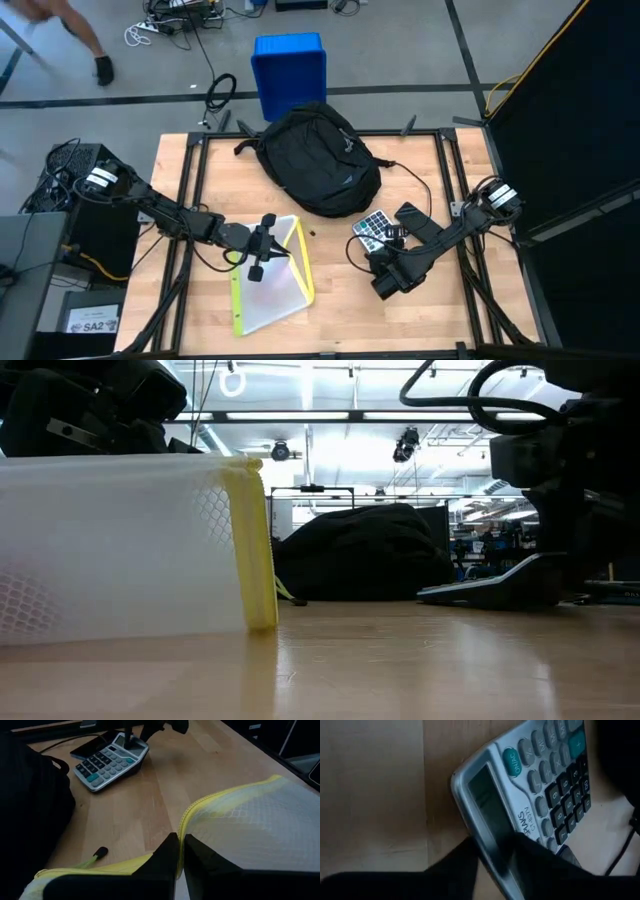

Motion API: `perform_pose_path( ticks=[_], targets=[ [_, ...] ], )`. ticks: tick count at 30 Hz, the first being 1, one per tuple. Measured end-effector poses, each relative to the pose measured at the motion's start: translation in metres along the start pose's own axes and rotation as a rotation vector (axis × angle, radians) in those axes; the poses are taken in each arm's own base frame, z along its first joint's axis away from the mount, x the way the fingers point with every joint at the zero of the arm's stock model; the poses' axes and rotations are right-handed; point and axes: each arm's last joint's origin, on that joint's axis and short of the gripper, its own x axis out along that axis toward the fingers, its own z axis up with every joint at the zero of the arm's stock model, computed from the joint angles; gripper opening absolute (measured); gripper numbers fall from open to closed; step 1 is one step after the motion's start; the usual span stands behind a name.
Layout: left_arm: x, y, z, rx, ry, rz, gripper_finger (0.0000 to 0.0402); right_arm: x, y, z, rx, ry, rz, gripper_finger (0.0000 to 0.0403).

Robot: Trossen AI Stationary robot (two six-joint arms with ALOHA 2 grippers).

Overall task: Unpack backpack
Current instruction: Put the calculator into the yellow zip bag

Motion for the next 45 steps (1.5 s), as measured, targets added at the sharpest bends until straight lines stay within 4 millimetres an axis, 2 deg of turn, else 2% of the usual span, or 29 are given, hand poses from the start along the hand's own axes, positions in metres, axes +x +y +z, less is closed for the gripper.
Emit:
perform_pose_path(
  ticks=[3, 7, 12, 22, 27, 31, 38, 41, 45],
  targets=[
    [0.000, 0.000, 0.000, 0.000, 0.000, 0.000, 0.0000, -0.001, -0.001, 0.000, -0.008, -0.013, -0.025, 0.0015],
    [0.000, 0.000, 0.001, -0.002, -0.009, 0.000, 0.0000, -0.005, -0.002, 0.005, 0.004, -0.026, -0.021, 0.0016],
    [0.000, 0.000, 0.002, -0.003, -0.019, 0.000, 0.0000, -0.023, -0.001, 0.017, 0.012, -0.087, -0.002, 0.0006],
    [0.002, -0.003, 0.015, 0.013, -0.066, -0.068, 0.0000, -0.072, 0.008, 0.052, -0.104, -0.376, 0.087, 0.0002],
    [0.002, -0.003, 0.015, 0.013, -0.071, -0.093, 0.0000, -0.089, 0.015, 0.065, -0.204, -0.529, 0.111, 0.0001],
    [0.001, -0.005, 0.018, 0.013, -0.099, -0.140, 0.0000, -0.092, 0.017, 0.070, -0.284, -0.588, 0.127, 0.0001],
    [0.001, -0.005, 0.020, 0.015, -0.118, -0.161, 0.0000, -0.094, 0.010, 0.088, -0.315, -0.714, 0.146, 0.0001],
    [0.001, -0.005, 0.020, 0.015, -0.118, -0.160, 0.0000, -0.087, 0.011, 0.098, -0.346, -0.741, 0.161, 0.0001],
    [0.001, -0.006, 0.021, 0.016, -0.126, -0.170, 0.0000, -0.067, 0.013, 0.110, -0.381, -0.715, 0.144, 0.0001]
  ],
)
